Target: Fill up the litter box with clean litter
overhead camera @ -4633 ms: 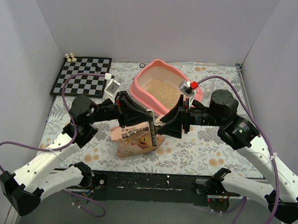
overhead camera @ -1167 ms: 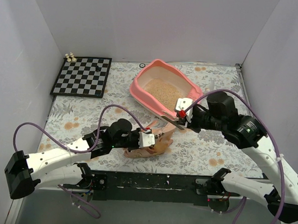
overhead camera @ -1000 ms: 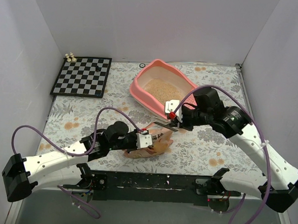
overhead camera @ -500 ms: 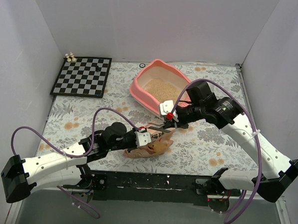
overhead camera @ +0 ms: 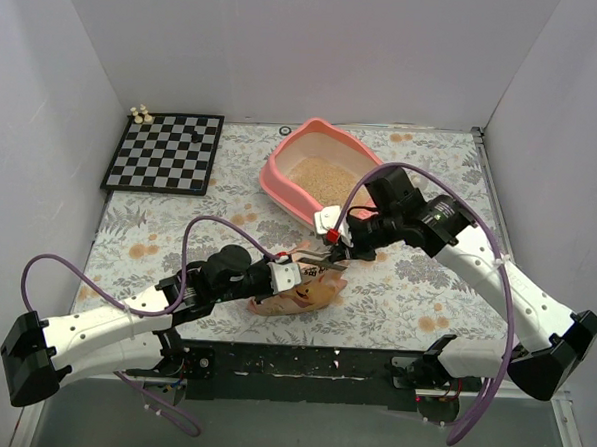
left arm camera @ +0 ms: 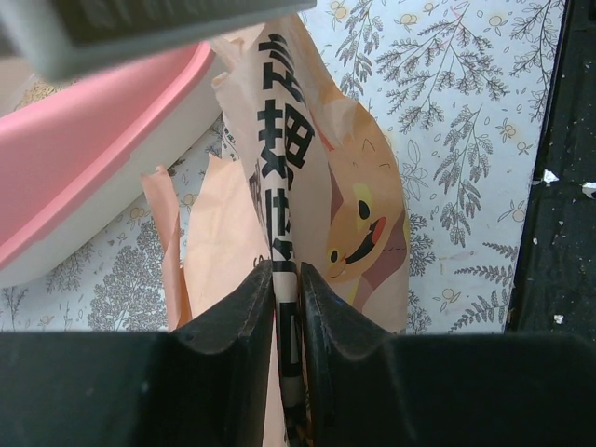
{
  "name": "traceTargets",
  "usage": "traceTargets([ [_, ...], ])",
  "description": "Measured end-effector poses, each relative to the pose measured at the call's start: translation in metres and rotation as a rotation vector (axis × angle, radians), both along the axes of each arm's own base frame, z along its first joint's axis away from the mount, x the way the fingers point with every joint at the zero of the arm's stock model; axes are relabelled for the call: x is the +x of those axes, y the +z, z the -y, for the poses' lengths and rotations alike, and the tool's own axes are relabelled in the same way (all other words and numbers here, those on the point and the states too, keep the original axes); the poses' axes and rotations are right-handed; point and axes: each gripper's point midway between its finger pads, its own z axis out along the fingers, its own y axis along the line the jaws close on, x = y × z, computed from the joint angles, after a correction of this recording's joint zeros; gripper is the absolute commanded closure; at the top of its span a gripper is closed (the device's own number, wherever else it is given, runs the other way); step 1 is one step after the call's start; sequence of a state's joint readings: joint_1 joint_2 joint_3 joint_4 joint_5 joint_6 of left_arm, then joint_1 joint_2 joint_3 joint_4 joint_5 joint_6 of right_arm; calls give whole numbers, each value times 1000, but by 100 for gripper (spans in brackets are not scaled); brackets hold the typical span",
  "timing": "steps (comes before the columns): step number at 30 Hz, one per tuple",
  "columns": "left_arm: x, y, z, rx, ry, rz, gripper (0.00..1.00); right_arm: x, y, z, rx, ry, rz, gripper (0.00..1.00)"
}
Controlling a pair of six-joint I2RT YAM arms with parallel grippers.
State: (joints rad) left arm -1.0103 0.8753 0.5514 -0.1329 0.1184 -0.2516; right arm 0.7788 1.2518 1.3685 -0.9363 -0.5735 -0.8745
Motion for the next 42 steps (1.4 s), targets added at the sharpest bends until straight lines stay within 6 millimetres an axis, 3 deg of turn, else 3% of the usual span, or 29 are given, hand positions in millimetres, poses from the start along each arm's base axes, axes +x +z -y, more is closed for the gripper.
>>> traceTargets([
  [18, 1, 1, 0, -5, 13, -2, 81, 12, -38, 1, -83, -3, 3, 99],
  [31, 6, 5, -2, -14, 40, 16, 77, 9, -67, 4, -175, -11, -11, 99],
  [42, 8, 5, -3, -11, 53, 21, 77, 17, -100, 2, -253, -67, -18, 99],
])
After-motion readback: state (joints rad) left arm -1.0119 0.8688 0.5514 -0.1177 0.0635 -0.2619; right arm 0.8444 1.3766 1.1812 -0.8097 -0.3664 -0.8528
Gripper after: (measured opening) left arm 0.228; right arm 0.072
